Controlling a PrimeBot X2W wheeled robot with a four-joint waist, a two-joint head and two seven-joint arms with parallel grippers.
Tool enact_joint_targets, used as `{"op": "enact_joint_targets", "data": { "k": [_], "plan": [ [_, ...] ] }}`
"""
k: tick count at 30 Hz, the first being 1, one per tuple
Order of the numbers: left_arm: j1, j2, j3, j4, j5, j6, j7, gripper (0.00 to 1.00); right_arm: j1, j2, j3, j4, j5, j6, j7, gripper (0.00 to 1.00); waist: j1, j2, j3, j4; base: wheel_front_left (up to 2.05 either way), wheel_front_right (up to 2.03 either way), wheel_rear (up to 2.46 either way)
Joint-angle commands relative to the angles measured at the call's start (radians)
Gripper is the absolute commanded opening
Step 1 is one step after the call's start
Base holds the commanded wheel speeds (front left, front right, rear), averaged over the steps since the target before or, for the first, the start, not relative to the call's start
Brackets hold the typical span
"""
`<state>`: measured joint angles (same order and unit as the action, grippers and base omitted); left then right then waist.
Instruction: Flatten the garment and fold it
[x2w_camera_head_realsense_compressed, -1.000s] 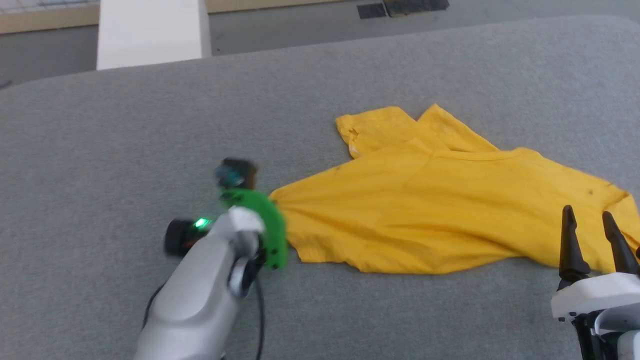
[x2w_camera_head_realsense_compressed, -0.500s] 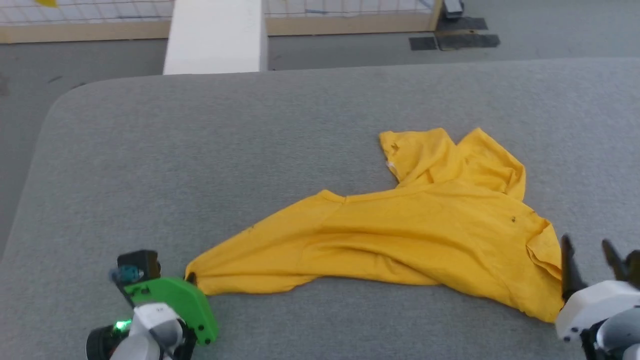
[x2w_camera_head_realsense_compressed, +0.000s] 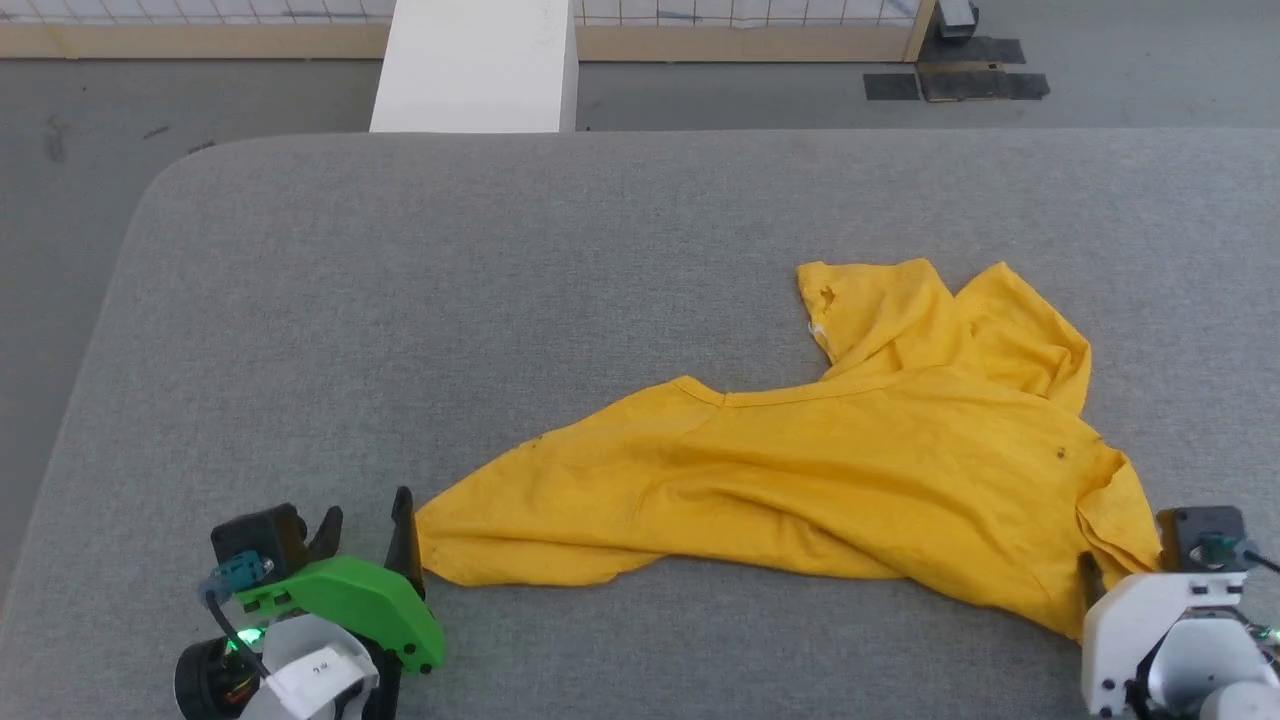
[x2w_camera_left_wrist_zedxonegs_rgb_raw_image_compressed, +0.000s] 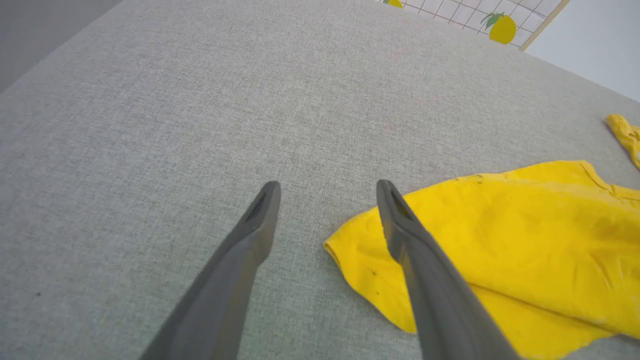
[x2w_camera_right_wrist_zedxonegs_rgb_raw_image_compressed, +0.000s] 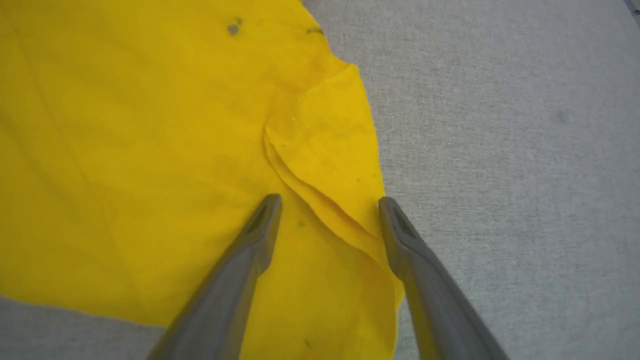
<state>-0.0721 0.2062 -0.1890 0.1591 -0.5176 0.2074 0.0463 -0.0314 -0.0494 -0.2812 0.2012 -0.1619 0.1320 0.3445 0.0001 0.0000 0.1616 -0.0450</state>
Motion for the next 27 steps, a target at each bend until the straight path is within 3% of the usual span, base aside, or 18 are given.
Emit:
{"op": "enact_joint_targets", "data": {
  "k": [1,2,3,4,9,15,16,17,23,27],
  "plan": [
    [-0.008,-0.004,0.003,0.002,0.014,-0.005,-0.015,1.0,-0.027,-0.001,-0.011,0.004,-0.006,-0.001,-0.001,0.95,-0.0001,0.0,0.005,0.004,0.0,0.0,0.0],
    [-0.011,-0.005,0.004,0.004,0.014,-0.006,-0.023,1.0,-0.036,-0.001,-0.023,0.008,-0.008,-0.001,-0.006,0.44,-0.0001,0.0,0.007,0.006,0.0,0.0,0.0],
    [-0.013,-0.006,0.003,0.005,0.014,-0.006,-0.027,1.0,-0.042,-0.001,-0.03,0.012,-0.01,-0.001,-0.008,0.3,-0.0001,0.0,0.008,0.007,0.0,0.0,0.0],
    [-0.015,-0.005,0.003,0.007,0.015,-0.007,-0.031,1.0,-0.049,-0.001,-0.041,0.019,-0.009,-0.001,-0.008,0.0,-0.0001,0.0,0.009,0.007,0.0,0.0,0.0],
    [-0.023,-0.005,0.002,0.015,0.01,-0.011,-0.037,1.0,-0.092,-0.001,-0.111,0.032,0.009,-0.001,-0.037,0.0,-0.0001,0.0,0.012,0.005,0.0,0.0,0.0],
    [-0.029,-0.005,-0.001,0.019,0.006,-0.011,-0.04,1.0,-0.159,-0.001,-0.327,0.082,0.118,-0.001,-0.061,0.0,-0.0001,0.0,0.008,0.004,0.0,0.0,0.0],
    [-0.029,-0.004,-0.002,0.019,0.006,-0.011,-0.04,1.0,-0.167,-0.001,-0.359,0.1,0.125,-0.001,-0.062,0.59,-0.0001,0.0,0.007,0.003,0.0,0.0,0.0],
    [-0.029,-0.004,-0.002,0.019,0.005,-0.011,-0.04,1.0,-0.171,-0.001,-0.385,0.115,0.122,-0.001,-0.057,1.0,-0.0001,0.0,0.007,0.002,0.0,0.0,0.0],
    [-0.025,0.0,-0.005,0.019,0.003,-0.01,-0.037,1.0,-0.214,-0.001,-0.54,0.176,0.109,-0.001,-0.097,1.0,-0.0001,0.0,0.0,-0.003,0.0,0.0,0.0],
    [-0.02,0.003,-0.01,0.018,0.001,-0.012,-0.038,1.0,-0.215,-0.001,-0.556,0.183,0.081,-0.001,-0.146,1.0,-0.0001,0.0,-0.01,-0.009,0.0,0.0,0.0]
  ]
}}
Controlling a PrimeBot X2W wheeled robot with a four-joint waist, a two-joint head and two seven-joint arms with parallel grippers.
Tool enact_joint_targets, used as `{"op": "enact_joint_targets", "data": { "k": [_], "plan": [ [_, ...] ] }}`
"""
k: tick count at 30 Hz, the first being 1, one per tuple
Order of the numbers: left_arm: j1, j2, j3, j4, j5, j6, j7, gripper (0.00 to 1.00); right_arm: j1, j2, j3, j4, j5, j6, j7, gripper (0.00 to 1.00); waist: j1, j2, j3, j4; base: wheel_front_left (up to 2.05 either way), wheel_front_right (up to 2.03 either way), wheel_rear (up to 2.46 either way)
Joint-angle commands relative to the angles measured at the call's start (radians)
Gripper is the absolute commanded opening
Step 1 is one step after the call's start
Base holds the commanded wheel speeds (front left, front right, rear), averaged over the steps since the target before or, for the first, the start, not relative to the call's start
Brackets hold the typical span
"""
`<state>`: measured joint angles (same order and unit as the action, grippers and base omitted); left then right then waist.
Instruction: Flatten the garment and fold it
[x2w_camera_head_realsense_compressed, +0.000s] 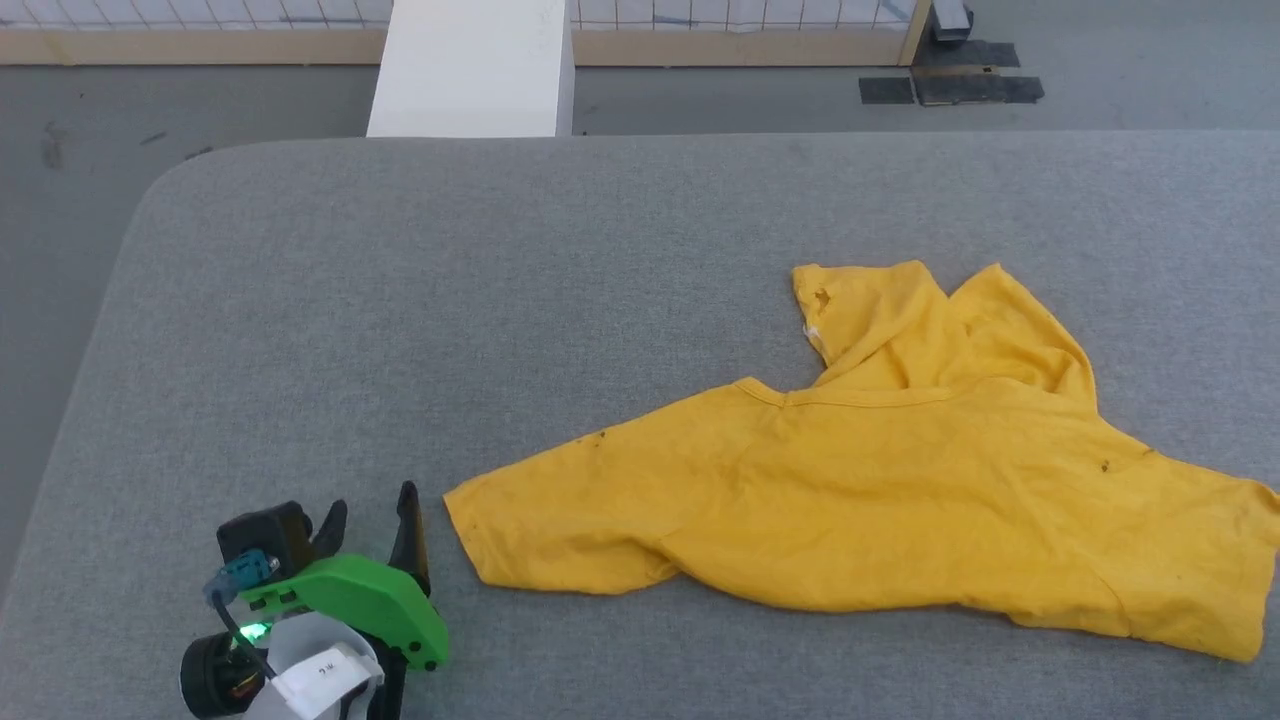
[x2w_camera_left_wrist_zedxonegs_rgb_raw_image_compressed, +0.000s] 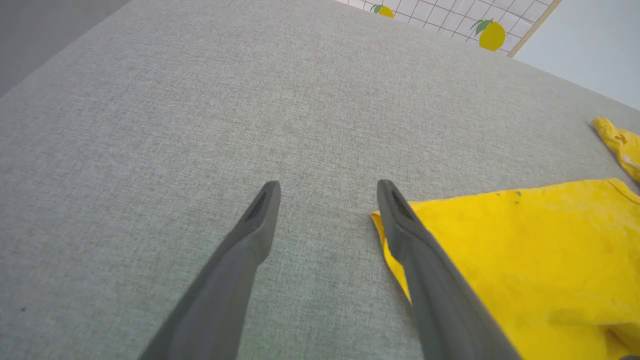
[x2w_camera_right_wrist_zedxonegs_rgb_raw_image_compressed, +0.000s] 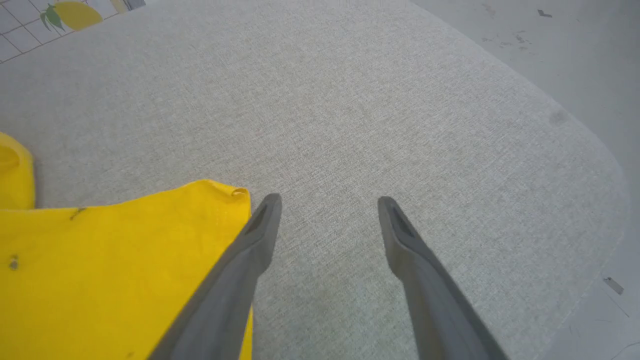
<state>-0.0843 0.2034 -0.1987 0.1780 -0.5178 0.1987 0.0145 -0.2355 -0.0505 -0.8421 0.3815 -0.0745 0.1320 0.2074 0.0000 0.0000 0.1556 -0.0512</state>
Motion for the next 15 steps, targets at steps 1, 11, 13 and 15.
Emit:
{"op": "enact_joint_targets", "data": {
  "k": [1,11,13,15],
  "plan": [
    [-0.007,0.007,-0.002,-0.001,0.003,-0.004,-0.007,1.0,-0.007,0.0,0.015,0.001,-0.007,-0.001,-0.021,1.0,0.0,0.0,-0.006,-0.004,0.0,0.0,0.0],
    [-0.057,0.071,-0.074,0.004,0.059,-0.055,0.046,1.0,0.151,0.0,0.338,-0.182,0.089,-0.001,-0.221,1.0,0.0,0.0,-0.024,-0.027,0.0,0.0,0.0],
    [-0.083,0.089,-0.091,0.019,0.069,-0.074,0.075,1.0,0.19,0.0,0.4,-0.233,0.101,-0.001,-0.23,1.0,0.0,0.0,-0.021,-0.037,0.0,0.0,0.0],
    [-0.108,0.101,-0.107,0.039,0.071,-0.089,0.116,1.0,0.221,0.0,0.446,-0.277,0.119,-0.001,-0.229,1.0,0.0,0.0,-0.015,-0.05,0.0,0.0,0.0]
  ]
}}
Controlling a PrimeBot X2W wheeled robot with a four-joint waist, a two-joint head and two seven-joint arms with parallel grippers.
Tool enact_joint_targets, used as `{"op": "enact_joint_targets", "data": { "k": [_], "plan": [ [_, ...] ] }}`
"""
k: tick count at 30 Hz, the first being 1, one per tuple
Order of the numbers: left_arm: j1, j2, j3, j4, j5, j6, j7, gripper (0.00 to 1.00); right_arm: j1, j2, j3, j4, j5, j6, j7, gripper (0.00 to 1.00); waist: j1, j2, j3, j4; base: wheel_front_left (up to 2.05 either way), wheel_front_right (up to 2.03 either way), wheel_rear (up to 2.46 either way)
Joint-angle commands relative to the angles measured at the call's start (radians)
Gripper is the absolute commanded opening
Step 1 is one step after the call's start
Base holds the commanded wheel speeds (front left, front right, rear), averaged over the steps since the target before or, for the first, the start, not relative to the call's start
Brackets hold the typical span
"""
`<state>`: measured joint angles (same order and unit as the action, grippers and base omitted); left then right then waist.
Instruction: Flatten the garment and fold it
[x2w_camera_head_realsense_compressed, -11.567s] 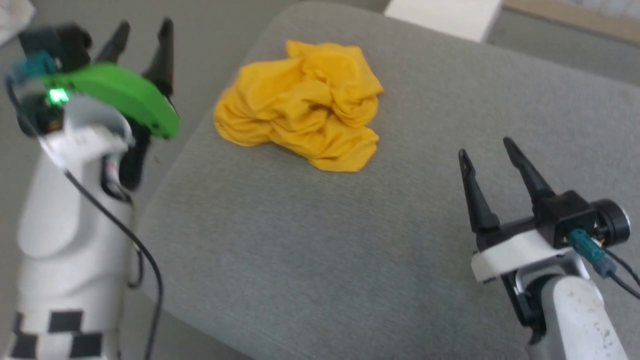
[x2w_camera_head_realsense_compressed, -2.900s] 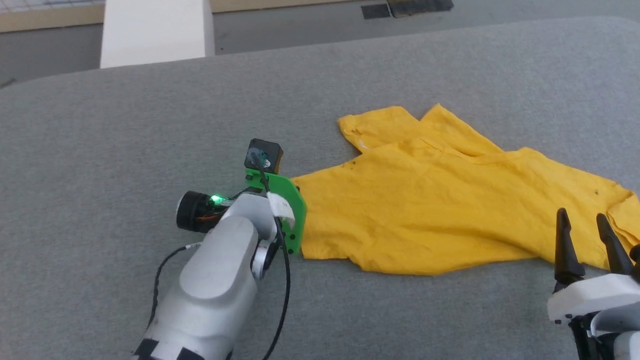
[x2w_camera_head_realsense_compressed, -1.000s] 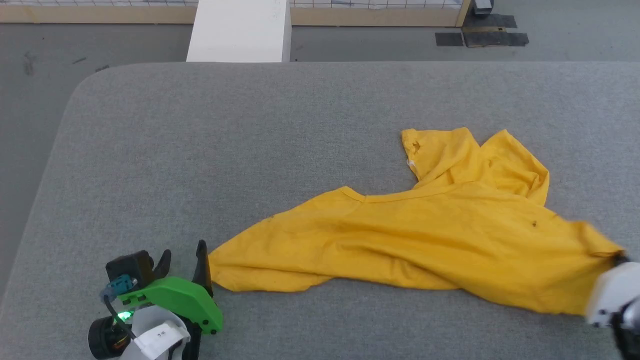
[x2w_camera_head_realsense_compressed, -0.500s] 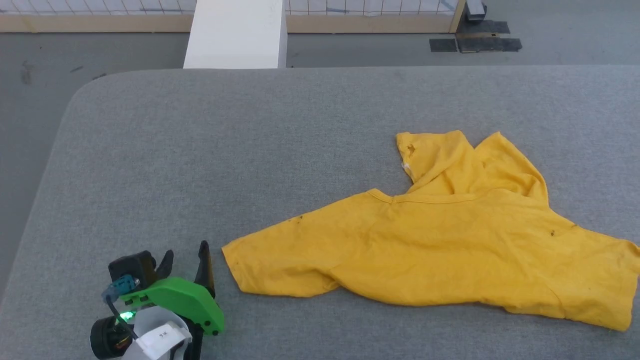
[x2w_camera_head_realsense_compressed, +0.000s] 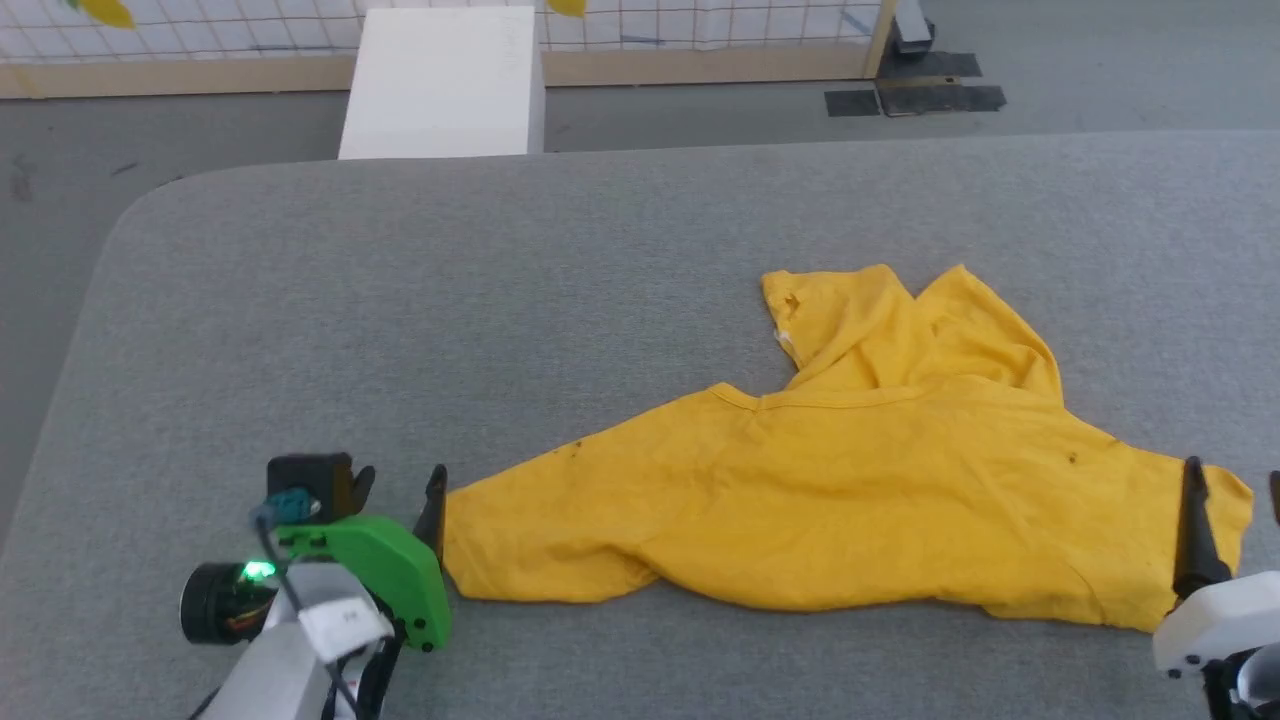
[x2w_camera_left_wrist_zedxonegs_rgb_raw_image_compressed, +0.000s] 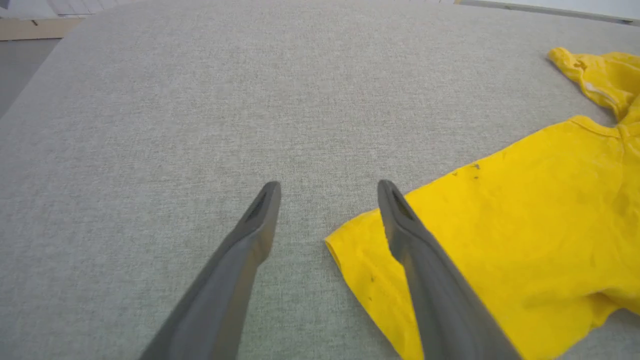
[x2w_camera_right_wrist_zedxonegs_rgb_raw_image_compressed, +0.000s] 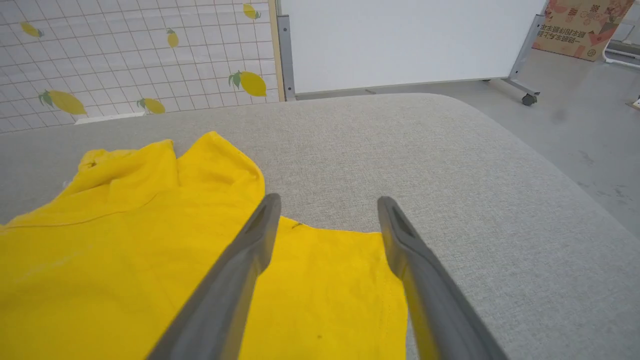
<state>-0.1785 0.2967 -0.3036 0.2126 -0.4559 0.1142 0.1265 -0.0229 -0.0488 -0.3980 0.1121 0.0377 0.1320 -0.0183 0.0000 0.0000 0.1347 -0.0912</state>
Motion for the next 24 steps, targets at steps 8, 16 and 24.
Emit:
{"op": "enact_joint_targets", "data": {
  "k": [8,16,24],
  "plan": [
    [-0.077,0.038,-0.054,0.101,-0.008,-0.013,0.263,1.0,0.047,-0.001,0.101,-0.09,0.054,-0.001,0.032,1.0,0.0,0.0,0.039,-0.069,0.0,0.0,0.0],
    [-0.042,0.04,-0.092,0.09,-0.077,-0.036,0.474,0.0,0.049,-0.001,0.112,-0.091,0.063,-0.001,0.045,1.0,0.0,0.0,0.046,-0.093,0.0,0.0,0.0],
    [-0.037,0.055,-0.109,0.02,-0.069,-0.044,0.48,0.0,-0.005,-0.031,0.089,-0.055,0.016,-0.001,0.099,1.0,0.0,0.0,0.055,-0.074,0.0,0.0,0.0]
  ]
}}
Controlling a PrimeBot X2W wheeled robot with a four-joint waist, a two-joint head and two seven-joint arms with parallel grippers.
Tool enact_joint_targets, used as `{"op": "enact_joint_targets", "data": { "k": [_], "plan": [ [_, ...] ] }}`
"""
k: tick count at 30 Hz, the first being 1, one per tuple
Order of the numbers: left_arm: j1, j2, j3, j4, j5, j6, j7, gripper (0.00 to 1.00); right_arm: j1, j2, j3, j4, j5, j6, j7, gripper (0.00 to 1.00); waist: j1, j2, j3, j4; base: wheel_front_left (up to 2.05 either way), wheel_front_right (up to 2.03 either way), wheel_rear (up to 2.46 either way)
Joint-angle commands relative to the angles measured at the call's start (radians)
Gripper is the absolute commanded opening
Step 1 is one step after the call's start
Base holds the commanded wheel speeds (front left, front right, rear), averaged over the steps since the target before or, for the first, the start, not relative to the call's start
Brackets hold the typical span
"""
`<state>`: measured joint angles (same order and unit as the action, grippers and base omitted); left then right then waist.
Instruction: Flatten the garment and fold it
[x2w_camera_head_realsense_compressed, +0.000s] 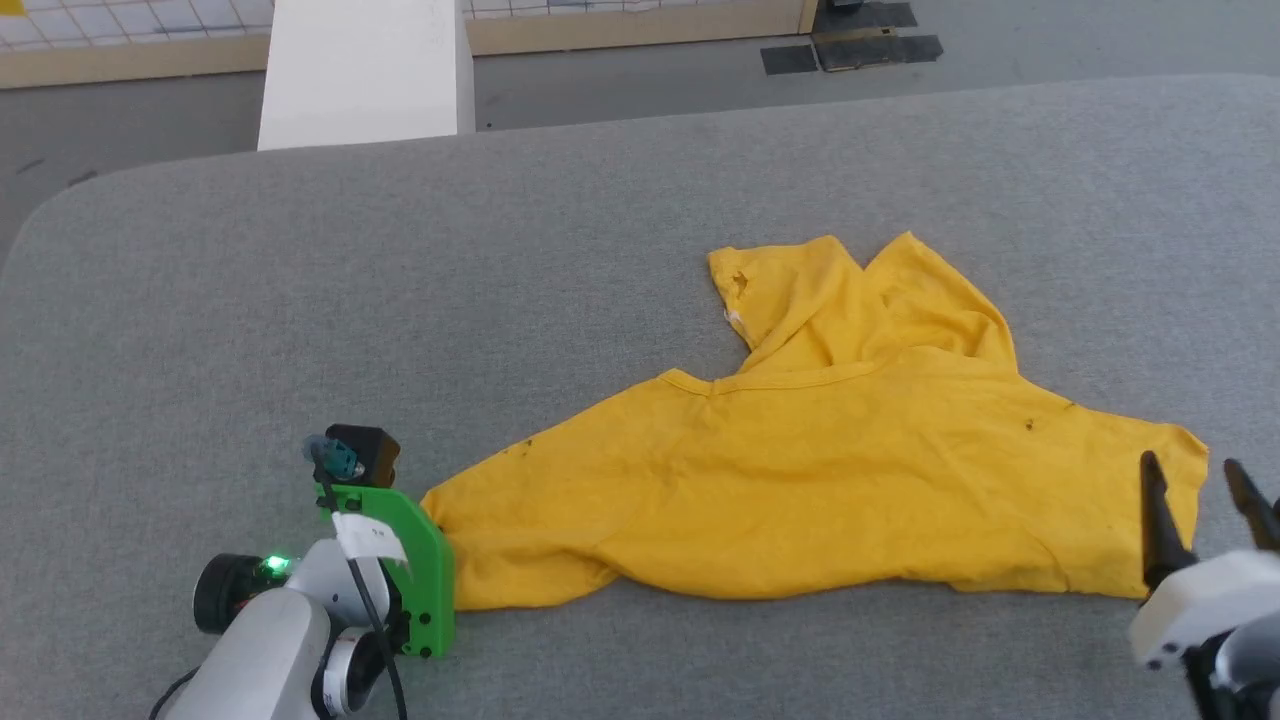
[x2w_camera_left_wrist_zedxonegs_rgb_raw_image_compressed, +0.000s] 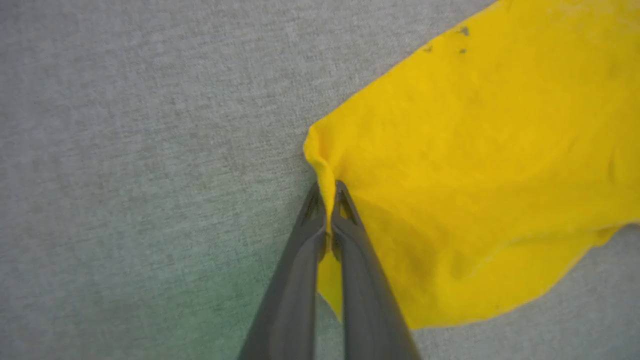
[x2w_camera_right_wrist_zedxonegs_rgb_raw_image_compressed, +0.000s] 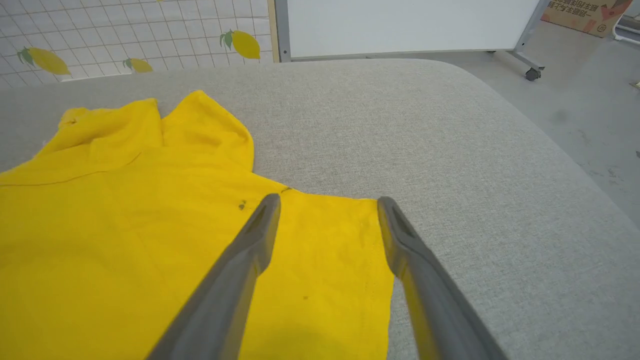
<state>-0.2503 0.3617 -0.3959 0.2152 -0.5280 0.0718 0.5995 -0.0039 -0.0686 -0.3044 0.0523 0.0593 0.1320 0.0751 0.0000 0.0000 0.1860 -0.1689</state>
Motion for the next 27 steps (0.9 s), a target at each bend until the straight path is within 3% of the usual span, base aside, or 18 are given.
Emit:
{"op": "enact_joint_targets", "data": {
  "k": [1,9,20,21,22,23,24,27],
  "plan": [
    [0.032,-0.01,-0.017,0.016,0.004,-0.003,0.004,0.0,-0.038,-0.021,-0.011,0.021,-0.006,-0.001,0.024,1.0,0.0,0.0,0.006,0.006,0.0,0.0,0.0],
    [0.003,-0.011,-0.025,-0.02,0.01,-0.007,-0.009,0.0,-0.235,-0.086,-0.135,0.25,0.026,-0.001,0.247,1.0,0.0,0.0,0.044,0.031,0.0,0.0,0.0],
    [-0.041,-0.009,-0.031,-0.062,0.013,-0.011,-0.008,0.0,-0.432,-0.099,-0.269,0.505,0.021,-0.001,0.532,1.0,0.0,0.0,0.112,0.066,0.0,0.0,0.0],
    [-0.041,-0.008,-0.032,-0.064,0.012,-0.011,-0.007,0.0,-0.438,-0.098,-0.276,0.514,0.016,-0.001,0.556,0.94,0.0,0.0,0.113,0.067,0.0,0.0,0.0],
    [-0.042,-0.008,-0.032,-0.066,0.011,-0.011,-0.006,0.0,-0.444,-0.096,-0.277,0.522,0.01,-0.001,0.587,0.47,0.0,0.0,0.114,0.068,0.0,0.0,0.0],
    [-0.043,-0.006,-0.032,-0.066,0.011,-0.012,-0.006,0.0,-0.447,-0.096,-0.278,0.524,0.006,-0.001,0.608,0.37,0.0,0.0,0.114,0.068,0.0,0.0,0.0],
    [-0.043,-0.005,-0.033,-0.066,0.01,-0.013,-0.005,0.0,-0.449,-0.096,-0.28,0.526,0.0,-0.001,0.631,0.0,0.0,0.0,0.114,0.068,0.0,0.0,0.0],
    [-0.041,-0.002,-0.037,-0.067,0.005,-0.022,-0.008,0.0,-0.447,-0.096,-0.281,0.52,-0.018,-0.001,0.697,0.0,0.0,0.0,0.109,0.065,0.0,0.0,0.0]
  ]
}}
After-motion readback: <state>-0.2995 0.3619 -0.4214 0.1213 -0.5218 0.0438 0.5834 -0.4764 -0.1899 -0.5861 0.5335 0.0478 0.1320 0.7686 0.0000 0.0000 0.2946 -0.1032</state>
